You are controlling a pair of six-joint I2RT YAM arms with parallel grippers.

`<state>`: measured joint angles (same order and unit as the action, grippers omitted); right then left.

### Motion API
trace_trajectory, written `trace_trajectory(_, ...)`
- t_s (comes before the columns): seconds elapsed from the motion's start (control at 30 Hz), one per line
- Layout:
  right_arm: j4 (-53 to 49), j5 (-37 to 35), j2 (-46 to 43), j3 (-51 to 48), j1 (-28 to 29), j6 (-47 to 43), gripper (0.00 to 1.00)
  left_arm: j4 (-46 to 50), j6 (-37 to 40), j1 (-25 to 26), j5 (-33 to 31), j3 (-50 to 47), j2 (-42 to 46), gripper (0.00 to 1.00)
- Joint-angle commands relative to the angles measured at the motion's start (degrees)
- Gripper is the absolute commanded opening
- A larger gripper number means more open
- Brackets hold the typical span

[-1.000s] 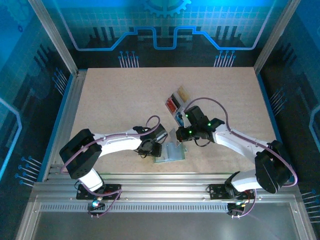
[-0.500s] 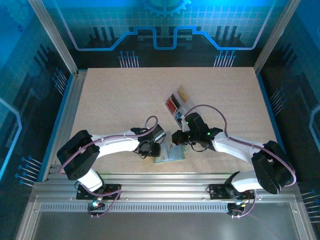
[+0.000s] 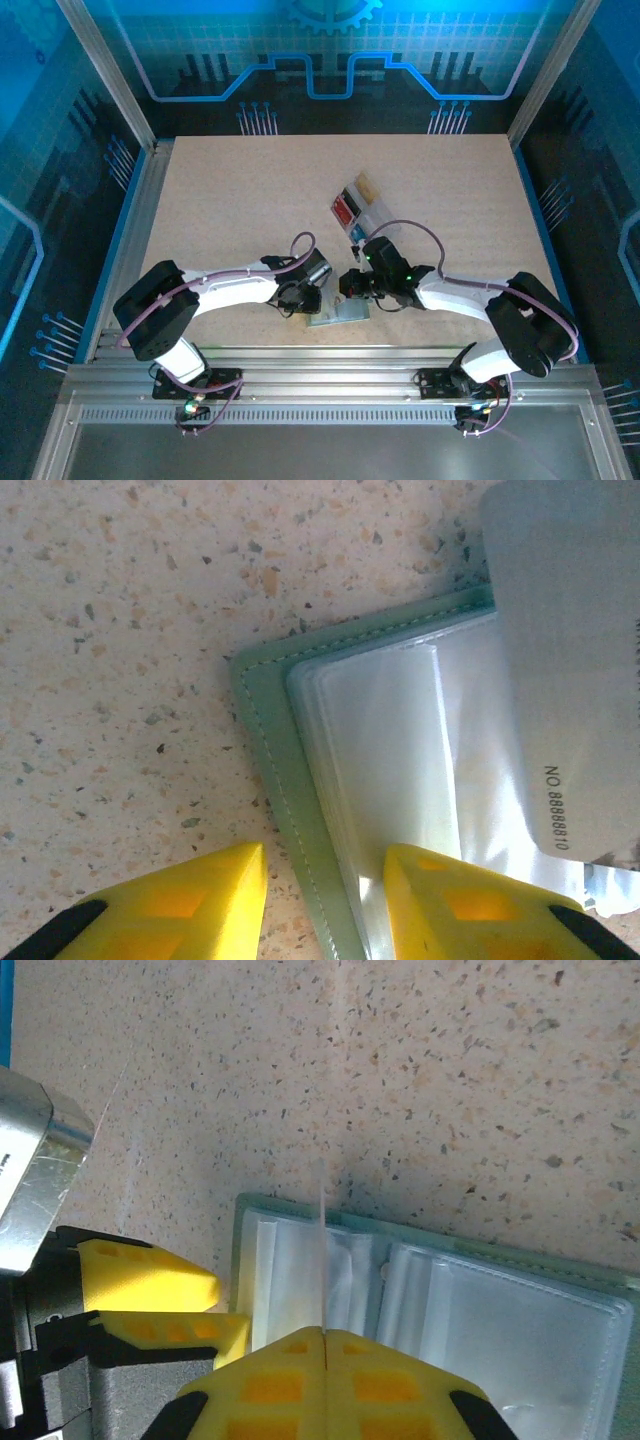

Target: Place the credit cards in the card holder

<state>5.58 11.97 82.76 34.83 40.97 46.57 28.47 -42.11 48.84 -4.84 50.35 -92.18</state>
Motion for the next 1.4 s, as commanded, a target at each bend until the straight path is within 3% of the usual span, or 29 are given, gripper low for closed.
trace_trajectory(0.0,1.4,-2.9,0.7,-1.0,1.8,0.8,0.00,1.9,-0.7,-0.5,1.0,-1.8,0.1,0.36)
trace_trajectory(0.6,8.2,-7.4,2.5,-6.0,5.3,5.9,0.00,2.4,-1.0,-0.5,1.5,-2.0,1.5,0.34)
trace_trajectory(0.83,7.3,-7.7,3.5,-5.7,5.3,5.3,0.00,5.4,-1.2,-0.9,0.4,-1.1,7.7,0.45)
trace_trajectory(1.0,8.0,-6.0,4.7,-5.0,5.5,4.7,0.00,5.0,-0.4,-0.9,1.0,1.9,4.9,0.55)
trace_trajectory(1.2,8.7,-4.5,5.8,-4.5,5.5,4.2,0.00,3.8,0.6,-1.2,1.6,4.8,0.0,0.59)
trace_trajectory(1.37,7.3,-4.5,5.5,-3.9,5.4,3.4,0.00,3.3,0.6,-1.3,1.8,4.9,-2.3,0.55)
